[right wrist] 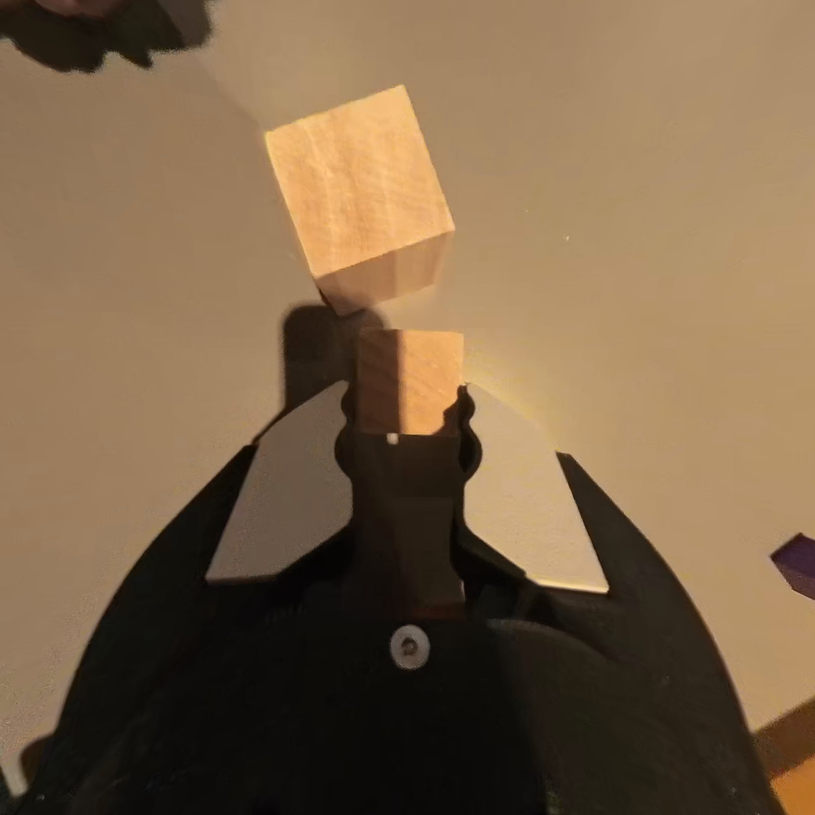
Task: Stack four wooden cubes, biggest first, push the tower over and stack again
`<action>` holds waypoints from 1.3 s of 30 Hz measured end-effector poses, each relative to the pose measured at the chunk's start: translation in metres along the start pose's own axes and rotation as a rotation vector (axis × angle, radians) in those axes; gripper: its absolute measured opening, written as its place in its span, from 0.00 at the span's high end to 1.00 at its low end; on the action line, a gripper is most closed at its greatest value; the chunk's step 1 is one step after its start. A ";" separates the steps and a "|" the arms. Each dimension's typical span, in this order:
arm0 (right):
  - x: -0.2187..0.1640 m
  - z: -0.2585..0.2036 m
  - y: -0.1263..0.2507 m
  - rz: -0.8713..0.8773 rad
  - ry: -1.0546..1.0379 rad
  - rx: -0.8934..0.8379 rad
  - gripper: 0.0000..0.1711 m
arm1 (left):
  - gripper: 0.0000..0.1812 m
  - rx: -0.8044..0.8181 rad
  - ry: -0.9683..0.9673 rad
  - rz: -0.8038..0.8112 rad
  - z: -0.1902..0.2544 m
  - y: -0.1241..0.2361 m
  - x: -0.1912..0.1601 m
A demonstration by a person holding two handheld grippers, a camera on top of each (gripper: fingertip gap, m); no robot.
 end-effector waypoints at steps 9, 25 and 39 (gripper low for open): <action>0.029 -0.004 0.033 0.090 0.063 0.061 0.74 | 1.00 0.009 0.030 -0.041 -0.001 0.002 0.000; 0.084 -0.003 0.014 0.036 0.274 0.219 0.74 | 1.00 0.027 -0.002 0.012 0.003 0.007 0.001; 0.080 0.005 0.006 0.005 0.322 0.230 0.74 | 1.00 0.029 -0.003 0.008 0.003 0.007 0.001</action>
Point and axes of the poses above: each gripper's, where its closed fingertips meet, y back along the fingers, x out of its top, z = x × y across the jaws, the point moved 10 cm from there along y, back along the fingers, and after that the axes turned 11 degrees about x, right-handed, at the moved point
